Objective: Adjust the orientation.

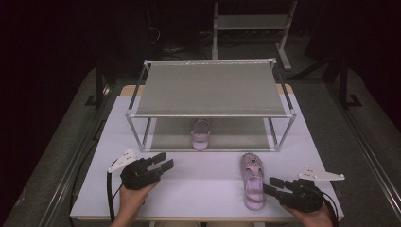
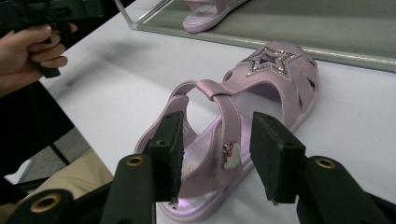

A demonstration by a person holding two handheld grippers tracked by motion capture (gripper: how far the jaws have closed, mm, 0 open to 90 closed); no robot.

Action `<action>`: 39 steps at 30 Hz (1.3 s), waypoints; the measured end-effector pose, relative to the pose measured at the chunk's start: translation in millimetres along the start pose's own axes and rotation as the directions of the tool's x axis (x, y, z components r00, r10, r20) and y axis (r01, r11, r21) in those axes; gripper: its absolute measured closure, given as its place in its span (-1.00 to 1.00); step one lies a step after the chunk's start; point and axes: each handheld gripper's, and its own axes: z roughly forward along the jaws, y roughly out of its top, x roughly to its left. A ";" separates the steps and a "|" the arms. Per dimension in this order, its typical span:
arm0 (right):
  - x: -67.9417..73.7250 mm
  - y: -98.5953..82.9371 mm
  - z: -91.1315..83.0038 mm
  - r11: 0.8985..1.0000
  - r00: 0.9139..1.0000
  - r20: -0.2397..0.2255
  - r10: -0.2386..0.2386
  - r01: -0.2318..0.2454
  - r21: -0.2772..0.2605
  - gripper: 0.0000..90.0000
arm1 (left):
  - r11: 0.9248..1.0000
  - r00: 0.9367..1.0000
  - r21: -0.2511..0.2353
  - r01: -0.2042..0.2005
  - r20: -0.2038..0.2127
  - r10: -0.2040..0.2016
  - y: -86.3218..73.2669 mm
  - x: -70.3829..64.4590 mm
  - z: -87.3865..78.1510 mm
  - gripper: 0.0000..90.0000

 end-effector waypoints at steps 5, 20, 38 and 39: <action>3.2 -0.1 8.7 0.999 0.999 0.043 0.029 -0.030 0.024 0.34 | 1.000 1.000 -0.007 0.005 0.003 -0.005 -0.9 1.4 -1.6 0.09; 7.9 -5.4 19.7 0.997 0.989 0.133 0.065 -0.072 0.043 0.63 | 1.000 1.000 -0.020 0.013 0.007 -0.013 -2.8 1.2 -1.2 0.10; -1.6 -7.0 5.3 0.979 0.977 0.075 0.200 -0.196 -0.051 0.80 | 1.000 1.000 -0.020 0.014 0.000 -0.014 -3.2 2.9 -2.9 0.07; -1.5 -7.0 5.0 0.978 0.976 0.068 0.205 -0.201 -0.055 0.81 | 1.000 1.000 -0.017 0.013 0.000 -0.013 -3.3 2.9 -2.8 0.06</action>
